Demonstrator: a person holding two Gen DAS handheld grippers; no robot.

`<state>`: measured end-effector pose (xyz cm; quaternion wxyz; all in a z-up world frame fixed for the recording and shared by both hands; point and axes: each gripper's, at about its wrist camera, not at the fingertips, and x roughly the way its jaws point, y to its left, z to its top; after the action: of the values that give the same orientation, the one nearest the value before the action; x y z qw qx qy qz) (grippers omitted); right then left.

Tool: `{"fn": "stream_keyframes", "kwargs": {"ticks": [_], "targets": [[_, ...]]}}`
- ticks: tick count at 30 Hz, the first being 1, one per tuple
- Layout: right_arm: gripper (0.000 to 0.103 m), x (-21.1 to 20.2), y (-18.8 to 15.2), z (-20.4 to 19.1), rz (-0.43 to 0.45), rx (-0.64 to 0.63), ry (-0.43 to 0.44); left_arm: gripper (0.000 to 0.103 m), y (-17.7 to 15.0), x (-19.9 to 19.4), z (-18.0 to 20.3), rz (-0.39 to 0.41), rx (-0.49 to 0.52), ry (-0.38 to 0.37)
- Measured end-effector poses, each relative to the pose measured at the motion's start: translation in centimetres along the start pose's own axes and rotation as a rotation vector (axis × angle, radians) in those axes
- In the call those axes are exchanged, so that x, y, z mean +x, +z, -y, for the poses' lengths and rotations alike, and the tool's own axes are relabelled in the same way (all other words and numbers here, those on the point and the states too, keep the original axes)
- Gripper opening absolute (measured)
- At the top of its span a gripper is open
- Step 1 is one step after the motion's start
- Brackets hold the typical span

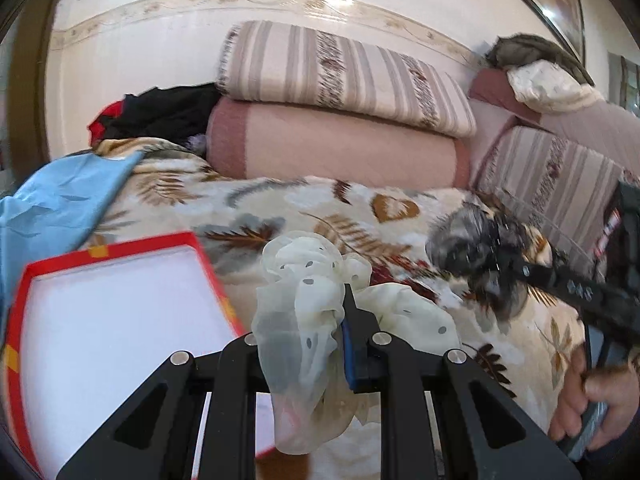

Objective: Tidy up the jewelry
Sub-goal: 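Carry the white scrunchie with the left tool while the right tool carries the black scrunchie to the tray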

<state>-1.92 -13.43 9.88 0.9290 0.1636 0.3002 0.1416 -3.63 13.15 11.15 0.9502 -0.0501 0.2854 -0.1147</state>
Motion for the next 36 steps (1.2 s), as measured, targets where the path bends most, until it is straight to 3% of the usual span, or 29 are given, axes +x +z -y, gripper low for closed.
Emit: {"fn": "stream_keyframes", "kwargs": {"ticks": [4,11,16,21,29,36], "targets": [[0.011,0.7,-0.4,-4.1,-0.037,-0.031,0.068,0.019,1.0,-1.3,-3.8,0.011,-0.054,0.042],[0.012,5.6,0.1,-11.9,-0.167,-0.047,0.185,0.019,2.5,-3.1,-12.0,0.018,-0.162,0.165],[0.012,9.7,0.1,-17.0,-0.229,-0.097,0.220,0.019,2.5,-2.5,-18.7,-0.036,-0.281,0.221],[0.013,14.5,-0.6,-21.1,-0.289,-0.146,0.214,0.019,2.1,-1.0,-22.4,-0.085,-0.320,0.290],[0.014,20.6,-1.8,-22.8,-0.375,-0.128,0.179,0.020,0.8,2.0,-26.1,-0.198,-0.406,0.346],[0.022,23.1,-2.9,-22.6,-0.414,-0.123,0.143,0.028,0.7,2.8,-26.1,-0.239,-0.396,0.407]]}}
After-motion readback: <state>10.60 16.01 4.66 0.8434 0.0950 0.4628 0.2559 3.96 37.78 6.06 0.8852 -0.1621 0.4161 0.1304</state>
